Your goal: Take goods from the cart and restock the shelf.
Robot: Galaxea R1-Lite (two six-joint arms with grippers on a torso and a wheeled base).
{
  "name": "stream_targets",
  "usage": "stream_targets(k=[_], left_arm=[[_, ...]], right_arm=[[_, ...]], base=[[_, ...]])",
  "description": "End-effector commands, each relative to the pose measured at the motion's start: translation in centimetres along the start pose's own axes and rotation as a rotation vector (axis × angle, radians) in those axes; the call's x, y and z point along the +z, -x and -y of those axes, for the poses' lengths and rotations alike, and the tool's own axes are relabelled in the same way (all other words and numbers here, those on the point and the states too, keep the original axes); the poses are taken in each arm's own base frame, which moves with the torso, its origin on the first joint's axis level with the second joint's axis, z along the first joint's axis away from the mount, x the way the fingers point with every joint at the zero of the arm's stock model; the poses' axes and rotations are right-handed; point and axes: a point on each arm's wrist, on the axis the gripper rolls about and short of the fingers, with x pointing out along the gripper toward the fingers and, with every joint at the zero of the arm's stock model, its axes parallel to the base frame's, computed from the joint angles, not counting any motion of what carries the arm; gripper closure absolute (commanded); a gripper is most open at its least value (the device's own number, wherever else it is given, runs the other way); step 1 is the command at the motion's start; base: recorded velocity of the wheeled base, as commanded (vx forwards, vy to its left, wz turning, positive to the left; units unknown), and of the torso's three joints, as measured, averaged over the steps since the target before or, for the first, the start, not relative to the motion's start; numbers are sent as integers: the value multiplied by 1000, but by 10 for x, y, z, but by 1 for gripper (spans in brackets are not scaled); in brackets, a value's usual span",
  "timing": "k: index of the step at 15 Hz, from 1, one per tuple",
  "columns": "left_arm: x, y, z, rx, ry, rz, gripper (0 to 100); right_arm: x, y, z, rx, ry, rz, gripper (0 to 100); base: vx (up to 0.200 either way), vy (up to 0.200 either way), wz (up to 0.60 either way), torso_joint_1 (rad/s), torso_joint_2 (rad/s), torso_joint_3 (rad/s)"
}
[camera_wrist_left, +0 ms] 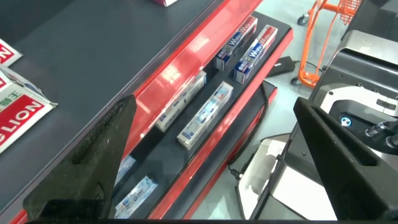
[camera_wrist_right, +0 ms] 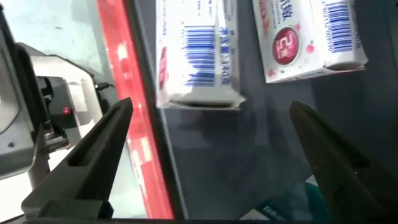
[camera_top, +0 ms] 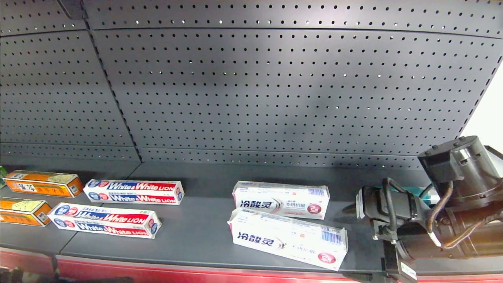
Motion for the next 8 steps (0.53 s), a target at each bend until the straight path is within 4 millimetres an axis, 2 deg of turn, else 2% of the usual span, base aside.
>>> stream_targets(k=[1, 8], left_arm=[[-3, 0, 1, -1, 2, -3, 0], [-6, 2, 3, -2, 0, 0, 0]], right_arm=[[-4, -5, 6, -8, -20, -22, 0], [-6, -5, 21, -45, -51, -28, 0]], base=[[0, 0, 0, 0, 0, 0], [0, 0, 0, 0, 0, 0]])
